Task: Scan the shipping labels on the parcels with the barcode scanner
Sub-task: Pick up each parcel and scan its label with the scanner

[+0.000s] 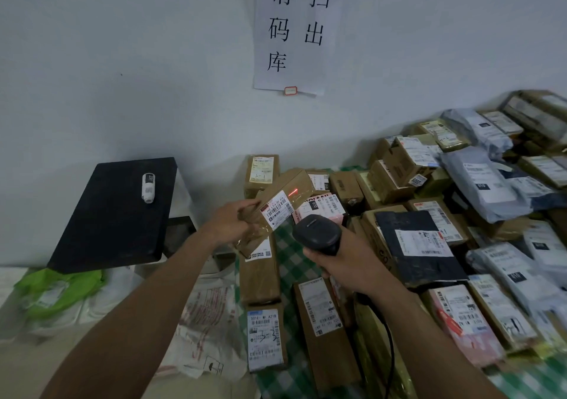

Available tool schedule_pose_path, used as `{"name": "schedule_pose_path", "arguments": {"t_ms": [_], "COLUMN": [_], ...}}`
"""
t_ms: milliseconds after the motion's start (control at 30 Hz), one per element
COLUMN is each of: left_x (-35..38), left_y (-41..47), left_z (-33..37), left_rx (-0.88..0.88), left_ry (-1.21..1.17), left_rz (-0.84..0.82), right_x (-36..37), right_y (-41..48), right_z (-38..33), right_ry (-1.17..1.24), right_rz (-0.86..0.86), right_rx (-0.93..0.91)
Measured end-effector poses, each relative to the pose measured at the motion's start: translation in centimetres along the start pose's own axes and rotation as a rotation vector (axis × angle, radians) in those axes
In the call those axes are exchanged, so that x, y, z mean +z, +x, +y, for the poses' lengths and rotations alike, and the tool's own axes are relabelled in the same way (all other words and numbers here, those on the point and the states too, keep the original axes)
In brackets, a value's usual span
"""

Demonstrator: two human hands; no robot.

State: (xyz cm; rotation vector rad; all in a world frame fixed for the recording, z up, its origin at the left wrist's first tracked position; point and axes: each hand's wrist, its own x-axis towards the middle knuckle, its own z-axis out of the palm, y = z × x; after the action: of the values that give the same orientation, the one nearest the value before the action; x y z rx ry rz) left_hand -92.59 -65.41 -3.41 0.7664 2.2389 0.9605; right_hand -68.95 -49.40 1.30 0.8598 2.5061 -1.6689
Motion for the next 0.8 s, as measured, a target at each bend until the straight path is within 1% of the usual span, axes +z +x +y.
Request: {"name": "schedule_pose_path", "arguments": {"t_ms": [267,433,500,567,667,733,800], "left_x": [-0.1,-0.2,-0.1,0.4,2.7,4.8,6.7], "left_y": [0.0,-0.4,-0.9,-1.8,-3.3,-4.1,-4.2], "left_z": [-0.5,-0.3,-0.3,-0.6,-2.1,-3.3,-4.4], "left_rx": [-0.034,-0.015,-0.035,-0.122,-0.272,-0.343,-0.382], "left_ry": [0.001,-0.007,-0.092,-0.288,-0.605,-0.684,-0.696], "left_rz": [-0.001,-0.011,-0.003,0.062,0.159,0.169,0.176], "right_x": [-0.1,0.0,0.0,0.0,0.0,0.1,0.3], "right_y": [-0.2,-0.2,-0.2,-0.1,0.1,0.2,0.5], "right_z": [-0.2,-0.2,-0.1,0.3,0.8,1.2,1.5], "right_ry": [-0.077,-0.072,-0.027,0.022,0.028,0.035,0.020], "right_rz": [-0.021,-0.013,-0.003,0.010,0.023,0.020,0.010], "right_rx": [0.002,-0.001,0.000,0.000,0.009,0.012,0.013]}}
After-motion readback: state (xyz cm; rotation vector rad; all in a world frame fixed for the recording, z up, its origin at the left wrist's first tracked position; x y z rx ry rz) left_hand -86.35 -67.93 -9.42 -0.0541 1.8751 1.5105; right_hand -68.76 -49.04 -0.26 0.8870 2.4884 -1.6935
